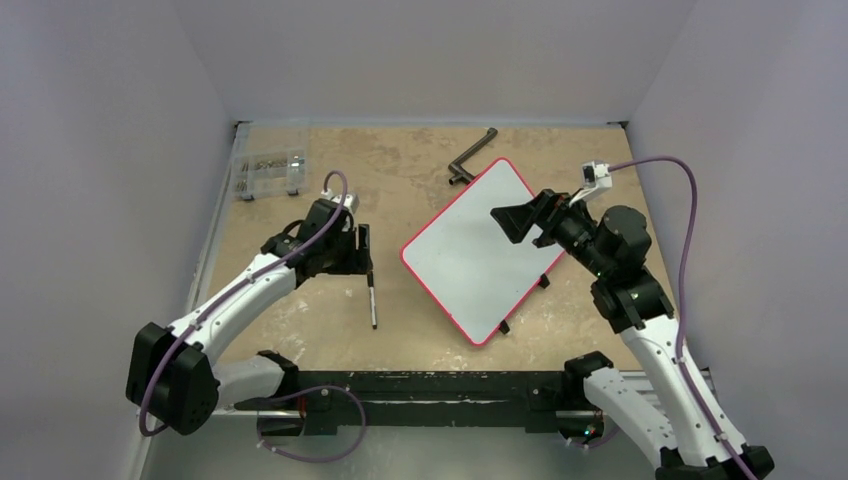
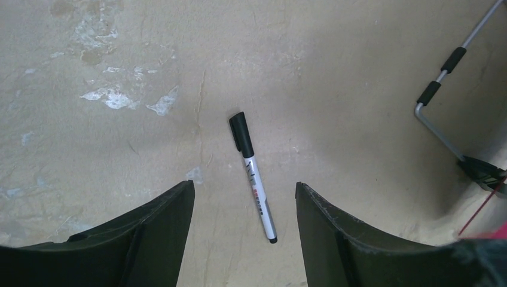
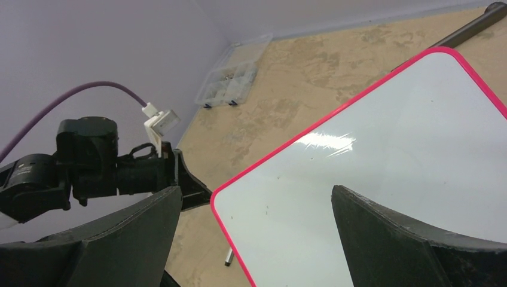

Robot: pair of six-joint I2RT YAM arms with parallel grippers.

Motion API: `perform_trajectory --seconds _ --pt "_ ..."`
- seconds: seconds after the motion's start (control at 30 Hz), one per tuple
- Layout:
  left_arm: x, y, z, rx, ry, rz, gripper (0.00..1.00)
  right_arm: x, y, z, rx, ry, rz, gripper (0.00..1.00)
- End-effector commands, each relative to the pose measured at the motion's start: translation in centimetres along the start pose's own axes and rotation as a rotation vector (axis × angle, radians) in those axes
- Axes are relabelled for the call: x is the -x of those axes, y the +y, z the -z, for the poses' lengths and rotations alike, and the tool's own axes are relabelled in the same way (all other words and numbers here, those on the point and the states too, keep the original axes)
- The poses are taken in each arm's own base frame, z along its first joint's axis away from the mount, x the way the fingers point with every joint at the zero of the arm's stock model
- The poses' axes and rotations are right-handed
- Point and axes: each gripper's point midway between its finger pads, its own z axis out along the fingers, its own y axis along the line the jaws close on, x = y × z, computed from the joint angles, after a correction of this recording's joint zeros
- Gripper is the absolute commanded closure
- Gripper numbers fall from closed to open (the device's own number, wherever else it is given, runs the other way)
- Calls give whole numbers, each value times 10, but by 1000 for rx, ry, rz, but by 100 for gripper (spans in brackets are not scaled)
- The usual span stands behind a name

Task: Write a sentence on the whiteboard
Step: Open the whiteboard marker at the center of the board.

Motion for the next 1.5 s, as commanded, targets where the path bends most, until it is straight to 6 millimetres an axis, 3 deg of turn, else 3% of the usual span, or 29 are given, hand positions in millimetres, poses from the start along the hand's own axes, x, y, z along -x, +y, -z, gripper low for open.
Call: perform_trajectory --seconds 0.0,0.23,0.43,0.77,0.97,1.27,1.37,1.47 --pt "9 -3 -19 14 -42 14 39 4 10 -2 33 -9 22 1" --pt "0 -2 -43 36 14 -5 41 -28 32 -7 42 45 -6 1" --pt "0 3 -54 85 38 -20 43 -49 33 0 30 94 18 1" --pt "-15 -6 -75 129 104 -60 52 -52 30 -1 28 109 61 1" --pt "-25 9 -86 248 137 -46 57 -52 29 3 23 104 65 1" --pt "-48 20 -108 304 190 -7 74 -53 25 9 11 105 72 1" --pt "-51 19 -113 296 202 3 96 -54 26 8 15 110 78 1" --pt "-49 15 -106 284 191 29 100 -56 28 7 29 122 87 1"
